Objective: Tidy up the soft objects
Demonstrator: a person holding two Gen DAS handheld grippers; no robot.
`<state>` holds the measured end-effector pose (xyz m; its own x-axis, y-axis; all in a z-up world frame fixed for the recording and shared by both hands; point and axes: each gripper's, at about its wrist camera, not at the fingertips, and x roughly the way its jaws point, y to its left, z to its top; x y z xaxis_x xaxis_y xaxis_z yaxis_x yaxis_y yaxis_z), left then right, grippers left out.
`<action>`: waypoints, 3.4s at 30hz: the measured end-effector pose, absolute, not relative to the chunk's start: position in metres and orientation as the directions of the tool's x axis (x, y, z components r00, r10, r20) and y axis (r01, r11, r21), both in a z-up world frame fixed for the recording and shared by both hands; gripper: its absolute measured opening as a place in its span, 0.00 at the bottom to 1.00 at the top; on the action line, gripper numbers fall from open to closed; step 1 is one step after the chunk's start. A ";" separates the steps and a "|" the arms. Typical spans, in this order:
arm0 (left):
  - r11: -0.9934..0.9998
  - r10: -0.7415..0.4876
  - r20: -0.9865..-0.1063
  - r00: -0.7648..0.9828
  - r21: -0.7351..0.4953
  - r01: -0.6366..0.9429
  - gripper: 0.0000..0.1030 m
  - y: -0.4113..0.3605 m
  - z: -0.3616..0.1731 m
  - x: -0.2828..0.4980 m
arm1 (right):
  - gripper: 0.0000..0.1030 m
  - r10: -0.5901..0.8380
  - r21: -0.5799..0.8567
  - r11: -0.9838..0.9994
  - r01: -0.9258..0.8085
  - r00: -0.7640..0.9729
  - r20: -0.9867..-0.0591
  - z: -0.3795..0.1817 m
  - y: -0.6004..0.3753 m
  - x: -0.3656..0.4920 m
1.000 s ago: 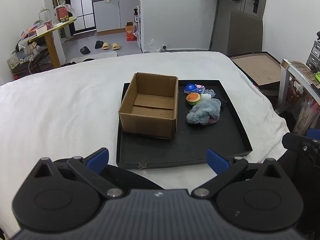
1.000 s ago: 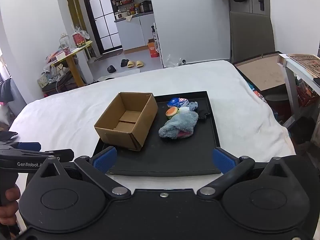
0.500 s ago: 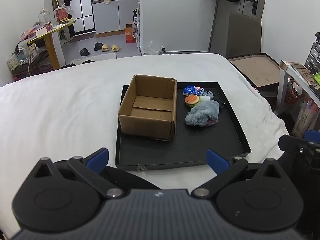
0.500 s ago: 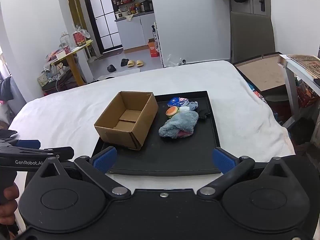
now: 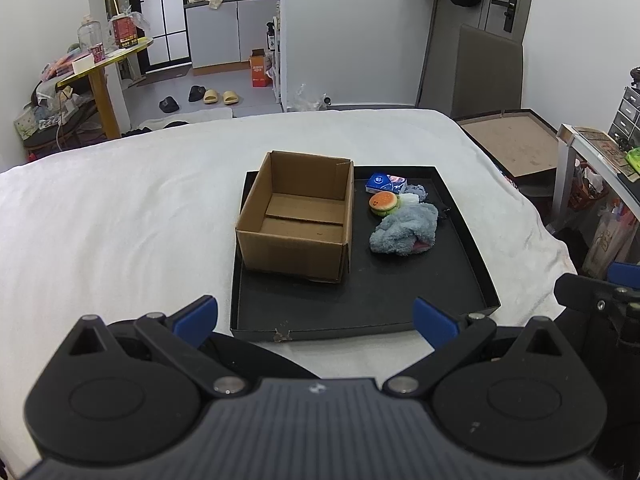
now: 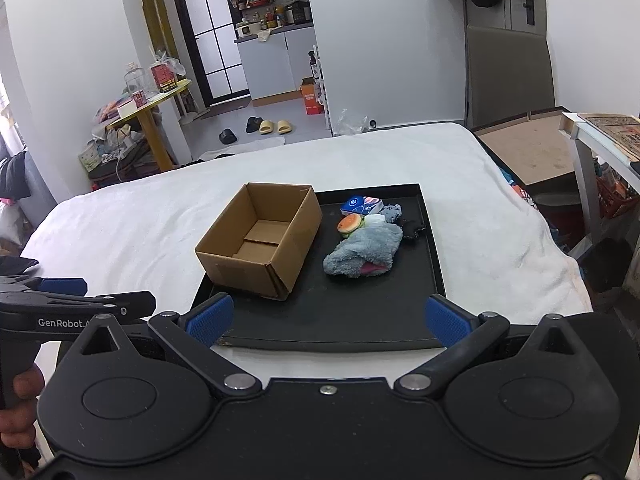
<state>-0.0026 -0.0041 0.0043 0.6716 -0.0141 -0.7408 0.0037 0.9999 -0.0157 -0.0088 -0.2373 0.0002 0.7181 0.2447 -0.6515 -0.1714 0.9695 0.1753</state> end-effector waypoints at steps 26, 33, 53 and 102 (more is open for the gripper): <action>0.999 -0.043 -0.725 0.688 -0.042 0.018 1.00 0.000 0.009 -0.004 | 1.00 0.209 0.156 0.978 -0.141 0.723 -0.658 0.003 -0.235 -0.009; 0.999 -0.045 -0.727 0.685 -0.045 0.017 1.00 0.000 0.010 -0.002 | 1.00 0.209 0.158 0.978 -0.138 0.726 -0.655 0.003 -0.237 -0.008; 0.999 -0.049 -0.738 0.672 -0.046 0.023 1.00 -0.002 0.006 0.003 | 1.00 0.199 0.148 0.980 -0.134 0.722 -0.663 0.000 -0.234 -0.006; 0.987 0.045 -0.807 0.588 -0.055 -0.151 0.96 0.049 -0.071 0.130 | 0.97 0.281 0.336 0.941 -0.040 0.645 -0.711 -0.085 -0.255 0.139</action>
